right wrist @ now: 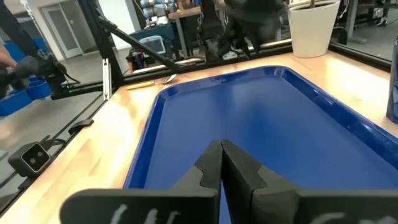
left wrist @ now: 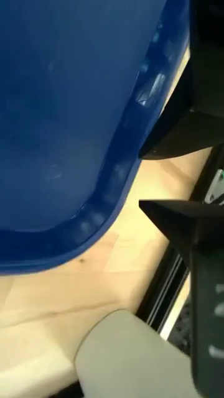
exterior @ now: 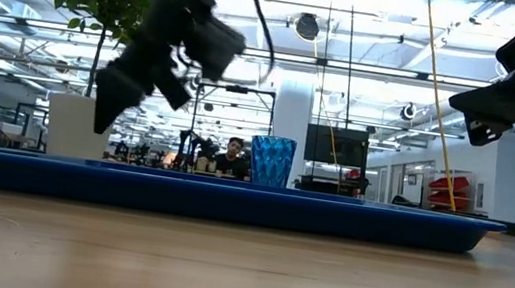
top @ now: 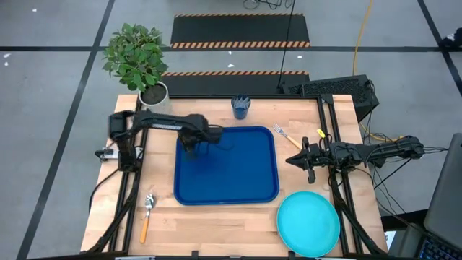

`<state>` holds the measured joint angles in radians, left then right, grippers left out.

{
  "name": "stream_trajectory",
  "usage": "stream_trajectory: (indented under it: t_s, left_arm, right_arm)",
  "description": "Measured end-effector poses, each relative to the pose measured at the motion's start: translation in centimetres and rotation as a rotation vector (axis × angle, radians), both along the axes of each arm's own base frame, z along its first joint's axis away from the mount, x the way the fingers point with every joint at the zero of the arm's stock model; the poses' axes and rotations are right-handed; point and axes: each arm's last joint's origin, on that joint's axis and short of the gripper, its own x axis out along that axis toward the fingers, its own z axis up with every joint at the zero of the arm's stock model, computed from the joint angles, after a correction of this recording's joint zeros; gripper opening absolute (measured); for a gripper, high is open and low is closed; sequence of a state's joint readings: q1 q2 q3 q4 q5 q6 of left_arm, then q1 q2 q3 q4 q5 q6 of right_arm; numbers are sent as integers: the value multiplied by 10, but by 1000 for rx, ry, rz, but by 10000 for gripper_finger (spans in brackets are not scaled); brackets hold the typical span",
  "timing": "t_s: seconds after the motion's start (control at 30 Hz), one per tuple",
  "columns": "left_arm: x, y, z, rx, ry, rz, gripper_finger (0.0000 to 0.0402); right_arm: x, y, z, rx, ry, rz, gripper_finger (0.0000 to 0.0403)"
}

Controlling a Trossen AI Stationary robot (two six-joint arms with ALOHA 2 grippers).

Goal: Pick and place plate/cup/fork/spoon on tray
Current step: Prepare the blue serving tray

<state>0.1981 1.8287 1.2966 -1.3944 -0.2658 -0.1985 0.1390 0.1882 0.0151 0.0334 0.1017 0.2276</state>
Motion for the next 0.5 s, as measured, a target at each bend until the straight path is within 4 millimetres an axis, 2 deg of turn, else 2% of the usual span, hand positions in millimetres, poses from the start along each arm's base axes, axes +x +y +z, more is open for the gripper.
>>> stream_trajectory:
  t_s: [0.17,0.27,0.4,0.5]
  left_arm:
    - [-32,-9,31,36,-256,108,43]
    - [-57,-14,40,53,-356,190,8]
    - [-89,-21,28,43,-344,287,4]
    - [-100,-29,14,1,-329,322,3]
  right_arm:
    - [0,0,-1,-1,8,-1,0]
    - [1,0,0,0,1,-1,0]
    - [1,0,1,1,-8,-2,0]
    - [1,0,2,3,-16,-2,0]
